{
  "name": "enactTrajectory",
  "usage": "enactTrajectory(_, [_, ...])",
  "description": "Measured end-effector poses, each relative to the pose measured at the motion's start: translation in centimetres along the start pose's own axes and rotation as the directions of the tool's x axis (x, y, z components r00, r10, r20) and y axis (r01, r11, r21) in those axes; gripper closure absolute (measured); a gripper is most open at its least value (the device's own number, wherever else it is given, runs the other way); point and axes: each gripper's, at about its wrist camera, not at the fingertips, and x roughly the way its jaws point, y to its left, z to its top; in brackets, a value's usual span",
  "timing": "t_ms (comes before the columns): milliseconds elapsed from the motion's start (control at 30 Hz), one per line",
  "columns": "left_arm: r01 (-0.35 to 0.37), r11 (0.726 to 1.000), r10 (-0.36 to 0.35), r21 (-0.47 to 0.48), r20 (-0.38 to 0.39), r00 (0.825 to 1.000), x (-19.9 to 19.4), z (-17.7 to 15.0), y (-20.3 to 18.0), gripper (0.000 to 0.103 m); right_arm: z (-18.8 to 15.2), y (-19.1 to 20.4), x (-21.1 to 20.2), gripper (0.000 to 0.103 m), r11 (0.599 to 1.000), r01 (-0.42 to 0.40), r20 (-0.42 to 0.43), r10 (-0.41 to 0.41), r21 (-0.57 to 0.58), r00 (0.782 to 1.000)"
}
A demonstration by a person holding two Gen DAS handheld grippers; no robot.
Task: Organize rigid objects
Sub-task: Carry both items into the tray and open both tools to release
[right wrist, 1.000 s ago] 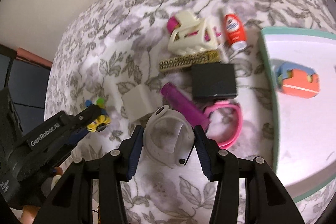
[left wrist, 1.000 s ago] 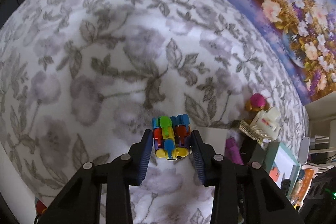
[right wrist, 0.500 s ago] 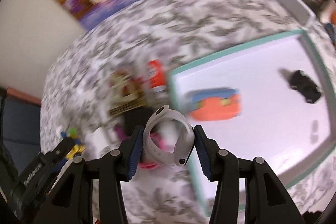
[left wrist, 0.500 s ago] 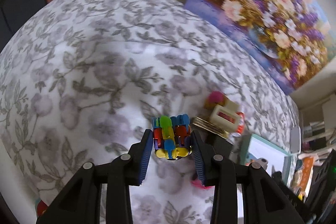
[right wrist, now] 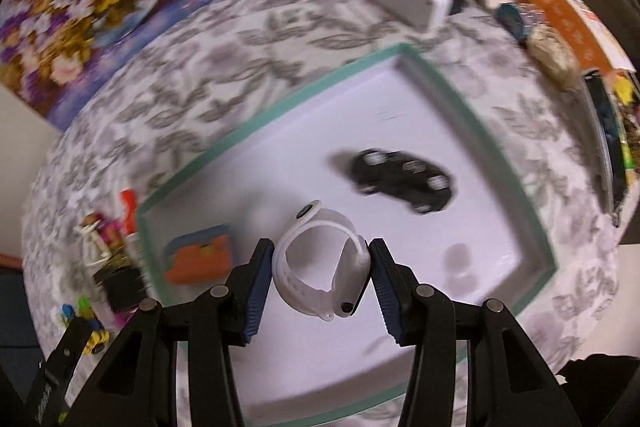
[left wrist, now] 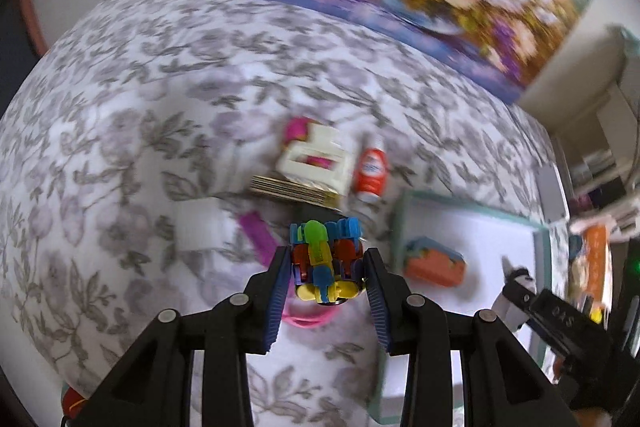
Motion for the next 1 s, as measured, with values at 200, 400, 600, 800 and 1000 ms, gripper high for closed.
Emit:
enactTrajectory(200, [0.008,0.992,-0.003,0.128,-0.034,0.999,1.4,-1.9,-5.0,0.063,0.7,-2.6,0.8,0.053,0.998,0.061,-0.001,-0.061,0.017,0.998])
enactTrajectory(400, [0.017,0.973,0.002,0.232,-0.08,0.997,3.5,-4.1,-9.1,0.063,1.0,-4.4,1.5,0.052,0.996,0.075,-0.009,-0.074,0.049,0.997])
enactTrajectory(600, [-0.002,0.961,0.036,0.278,-0.116,0.993,5.5,-5.4,-10.6,0.063,1.1,-5.3,2.0,0.052,0.994,0.085,-0.017,-0.084,0.064,0.996])
enactTrajectory(800, [-0.034,0.955,0.074,0.295,-0.126,0.989,7.2,-5.8,-10.8,0.063,1.2,-5.4,2.2,0.053,0.994,0.094,-0.015,-0.093,0.052,0.996])
enactTrajectory(1000, [-0.042,0.951,0.081,0.307,-0.113,0.99,7.4,-6.0,-11.0,0.063,1.3,-5.4,2.3,0.052,0.994,0.093,-0.015,-0.092,0.05,0.996])
